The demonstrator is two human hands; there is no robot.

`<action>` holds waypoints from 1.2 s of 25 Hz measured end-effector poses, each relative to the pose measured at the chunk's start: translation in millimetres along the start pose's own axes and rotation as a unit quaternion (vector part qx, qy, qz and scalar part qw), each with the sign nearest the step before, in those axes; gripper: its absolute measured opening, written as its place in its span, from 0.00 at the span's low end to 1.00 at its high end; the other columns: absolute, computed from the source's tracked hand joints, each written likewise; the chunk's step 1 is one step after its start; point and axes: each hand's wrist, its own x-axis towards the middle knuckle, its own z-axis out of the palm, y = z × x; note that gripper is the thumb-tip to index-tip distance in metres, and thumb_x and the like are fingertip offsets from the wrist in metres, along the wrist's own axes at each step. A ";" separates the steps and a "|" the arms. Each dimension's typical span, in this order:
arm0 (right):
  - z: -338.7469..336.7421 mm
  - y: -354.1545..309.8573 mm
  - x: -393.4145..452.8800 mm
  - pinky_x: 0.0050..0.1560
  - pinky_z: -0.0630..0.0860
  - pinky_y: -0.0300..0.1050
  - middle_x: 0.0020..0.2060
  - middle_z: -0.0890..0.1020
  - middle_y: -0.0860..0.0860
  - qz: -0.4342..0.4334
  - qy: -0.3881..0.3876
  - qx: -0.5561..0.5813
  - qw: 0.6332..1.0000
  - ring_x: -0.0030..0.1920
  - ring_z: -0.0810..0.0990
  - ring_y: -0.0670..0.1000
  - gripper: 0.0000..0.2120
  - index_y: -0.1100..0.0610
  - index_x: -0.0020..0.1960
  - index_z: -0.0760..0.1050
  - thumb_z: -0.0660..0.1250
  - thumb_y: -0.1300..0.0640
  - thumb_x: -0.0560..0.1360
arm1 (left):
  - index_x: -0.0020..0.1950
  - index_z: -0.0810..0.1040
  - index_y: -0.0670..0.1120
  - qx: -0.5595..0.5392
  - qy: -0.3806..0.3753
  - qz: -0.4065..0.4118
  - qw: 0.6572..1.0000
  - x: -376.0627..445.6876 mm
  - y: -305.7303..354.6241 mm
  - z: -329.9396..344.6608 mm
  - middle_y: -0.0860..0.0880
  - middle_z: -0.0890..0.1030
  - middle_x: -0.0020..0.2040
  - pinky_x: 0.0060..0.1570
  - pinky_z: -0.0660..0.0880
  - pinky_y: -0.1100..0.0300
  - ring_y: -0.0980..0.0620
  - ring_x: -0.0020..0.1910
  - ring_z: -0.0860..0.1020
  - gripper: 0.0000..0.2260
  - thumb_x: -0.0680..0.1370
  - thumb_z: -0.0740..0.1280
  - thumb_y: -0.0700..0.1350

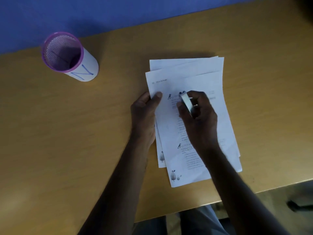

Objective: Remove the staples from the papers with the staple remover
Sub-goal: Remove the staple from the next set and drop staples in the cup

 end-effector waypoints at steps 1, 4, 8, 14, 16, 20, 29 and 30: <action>4.0 0.8 -3.7 0.37 0.75 0.32 0.46 0.80 0.39 -0.017 0.006 -0.022 1.000 0.37 0.77 0.42 0.10 0.54 0.61 0.78 0.72 0.55 0.80 | 0.54 0.85 0.50 -0.014 0.004 -0.001 1.000 0.4 0.0 -0.6 0.55 0.89 0.50 0.51 0.84 0.56 0.53 0.50 0.87 0.08 0.83 0.67 0.39; 13.6 5.1 -8.2 0.46 0.75 0.26 0.50 0.81 0.46 -0.067 0.027 -0.067 0.995 0.46 0.78 0.41 0.11 0.57 0.59 0.81 0.75 0.58 0.78 | 0.54 0.84 0.51 -0.017 0.013 0.005 1.000 1.6 -1.0 -2.6 0.56 0.88 0.54 0.58 0.82 0.54 0.51 0.57 0.85 0.09 0.84 0.65 0.41; 20.3 10.3 -3.8 0.49 0.77 0.29 0.52 0.83 0.51 -0.082 0.022 -0.079 0.993 0.49 0.80 0.43 0.12 0.57 0.60 0.80 0.75 0.57 0.78 | 0.50 0.85 0.50 -0.023 0.014 0.005 1.000 3.1 -4.6 -4.1 0.54 0.88 0.53 0.65 0.79 0.46 0.48 0.59 0.84 0.09 0.84 0.66 0.41; 27.2 11.6 2.5 0.49 0.73 0.22 0.48 0.84 0.53 -0.106 0.019 -0.089 0.990 0.46 0.79 0.45 0.11 0.60 0.56 0.81 0.76 0.56 0.77 | 0.48 0.84 0.48 -0.029 0.012 0.003 1.000 3.4 -4.6 -4.4 0.57 0.88 0.47 0.49 0.83 0.61 0.55 0.49 0.87 0.10 0.84 0.66 0.38; 29.1 12.0 3.0 0.48 0.73 0.22 0.48 0.84 0.53 -0.104 0.025 -0.089 0.990 0.45 0.79 0.45 0.11 0.59 0.55 0.82 0.76 0.55 0.77 | 0.49 0.85 0.47 -0.039 0.013 0.001 0.999 3.4 -4.7 -4.2 0.56 0.89 0.46 0.48 0.82 0.62 0.55 0.48 0.87 0.09 0.83 0.66 0.38; 31.2 13.5 4.5 0.47 0.74 0.23 0.47 0.84 0.53 -0.104 0.032 -0.083 0.991 0.44 0.79 0.45 0.10 0.59 0.55 0.82 0.76 0.54 0.77 | 0.48 0.85 0.47 -0.036 0.015 0.005 0.999 3.5 -6.5 -4.1 0.56 0.89 0.45 0.46 0.82 0.63 0.55 0.47 0.87 0.09 0.83 0.67 0.37; 37.6 15.2 9.9 0.51 0.72 0.21 0.48 0.85 0.54 -0.112 0.034 -0.091 0.989 0.47 0.79 0.44 0.11 0.60 0.57 0.82 0.75 0.54 0.78 | 0.48 0.87 0.48 -0.031 0.024 0.011 0.999 4.9 -8.1 -3.5 0.53 0.89 0.48 0.51 0.83 0.58 0.51 0.50 0.87 0.09 0.82 0.69 0.38; 38.2 15.6 10.3 0.51 0.72 0.21 0.49 0.85 0.54 -0.114 0.033 -0.090 0.989 0.47 0.79 0.45 0.12 0.60 0.57 0.82 0.74 0.54 0.78 | 0.48 0.87 0.48 -0.034 0.025 0.010 0.999 5.0 -8.4 -3.2 0.53 0.89 0.49 0.52 0.83 0.57 0.51 0.51 0.87 0.09 0.82 0.69 0.38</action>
